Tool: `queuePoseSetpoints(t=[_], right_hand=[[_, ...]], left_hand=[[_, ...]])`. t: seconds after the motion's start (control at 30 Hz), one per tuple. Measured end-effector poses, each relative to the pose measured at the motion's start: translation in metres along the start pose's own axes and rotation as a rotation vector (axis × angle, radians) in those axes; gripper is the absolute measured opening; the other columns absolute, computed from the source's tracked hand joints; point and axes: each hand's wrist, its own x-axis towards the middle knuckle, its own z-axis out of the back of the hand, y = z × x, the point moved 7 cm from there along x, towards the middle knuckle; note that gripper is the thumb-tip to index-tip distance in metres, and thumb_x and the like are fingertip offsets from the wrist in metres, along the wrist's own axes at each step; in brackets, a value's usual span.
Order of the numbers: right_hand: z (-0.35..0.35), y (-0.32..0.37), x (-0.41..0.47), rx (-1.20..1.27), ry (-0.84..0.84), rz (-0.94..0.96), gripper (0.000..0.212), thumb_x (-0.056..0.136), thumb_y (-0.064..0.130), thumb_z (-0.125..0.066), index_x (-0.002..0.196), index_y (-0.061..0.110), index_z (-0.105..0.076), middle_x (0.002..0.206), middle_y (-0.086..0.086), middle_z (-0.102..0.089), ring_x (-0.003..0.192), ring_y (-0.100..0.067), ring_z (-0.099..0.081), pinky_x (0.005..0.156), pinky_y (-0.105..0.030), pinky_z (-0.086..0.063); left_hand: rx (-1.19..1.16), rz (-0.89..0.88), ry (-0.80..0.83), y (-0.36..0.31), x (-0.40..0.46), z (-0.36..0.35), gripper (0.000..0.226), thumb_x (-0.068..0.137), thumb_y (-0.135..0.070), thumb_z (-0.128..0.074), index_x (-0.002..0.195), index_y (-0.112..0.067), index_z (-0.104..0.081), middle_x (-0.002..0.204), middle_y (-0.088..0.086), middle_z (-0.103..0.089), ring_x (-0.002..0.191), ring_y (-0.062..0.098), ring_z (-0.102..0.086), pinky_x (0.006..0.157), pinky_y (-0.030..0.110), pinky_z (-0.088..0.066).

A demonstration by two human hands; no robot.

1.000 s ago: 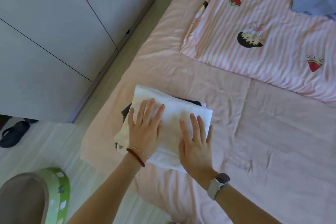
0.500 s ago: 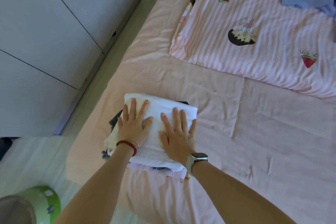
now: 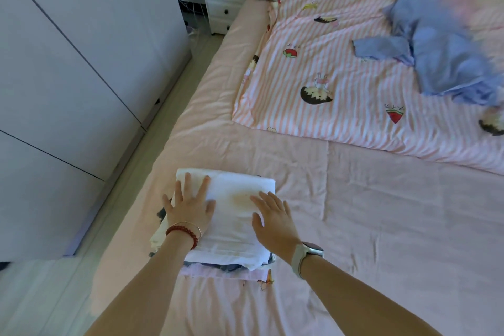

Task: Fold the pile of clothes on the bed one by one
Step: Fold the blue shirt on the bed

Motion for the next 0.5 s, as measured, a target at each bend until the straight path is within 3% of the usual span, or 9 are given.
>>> queuePoseSetpoints(t=[0.13,0.27,0.4,0.5], right_hand=[[0.013,-0.018,-0.059,0.049,-0.082,-0.134,0.044,0.098,0.021,-0.034,0.142,0.026,-0.033,0.149,0.007,-0.031,0.142,-0.012,-0.015,0.117,-0.037,-0.005],[0.033,-0.043,-0.138,0.083,-0.207,-0.309,0.042,0.098,0.022,-0.035,0.139,0.026,-0.036,0.143,0.008,-0.039,0.138,-0.013,-0.024,0.116,-0.038,-0.012],[0.049,-0.064,-0.217,0.129,-0.353,-0.434,0.039,0.097,0.022,-0.039,0.136,0.023,-0.042,0.138,0.006,-0.046,0.131,-0.014,-0.037,0.112,-0.032,-0.022],[0.054,-0.082,-0.27,0.175,-0.419,-0.512,0.039,0.097,0.02,-0.04,0.136,0.02,-0.043,0.137,0.002,-0.048,0.128,-0.017,-0.042,0.108,-0.031,-0.029]], left_hand=[[-0.148,-0.023,-0.105,-0.02,-0.042,0.02,0.054,0.097,-0.04,-0.034,0.147,-0.032,-0.015,0.157,0.005,0.007,0.144,0.024,0.003,0.115,0.048,-0.006],[-0.332,-0.145,-0.171,-0.059,-0.111,0.026,0.048,0.096,-0.033,-0.041,0.143,-0.025,-0.032,0.155,0.0,-0.016,0.144,0.021,-0.008,0.115,0.045,-0.008],[-0.395,-0.292,-0.122,-0.099,-0.176,0.009,0.046,0.095,-0.031,-0.044,0.14,-0.024,-0.038,0.151,-0.002,-0.028,0.141,0.018,-0.02,0.113,0.04,-0.013],[-0.283,-0.429,-0.086,-0.13,-0.206,-0.004,0.048,0.095,-0.034,-0.04,0.141,-0.024,-0.034,0.15,-0.004,-0.03,0.138,0.014,-0.026,0.112,0.033,-0.022]])
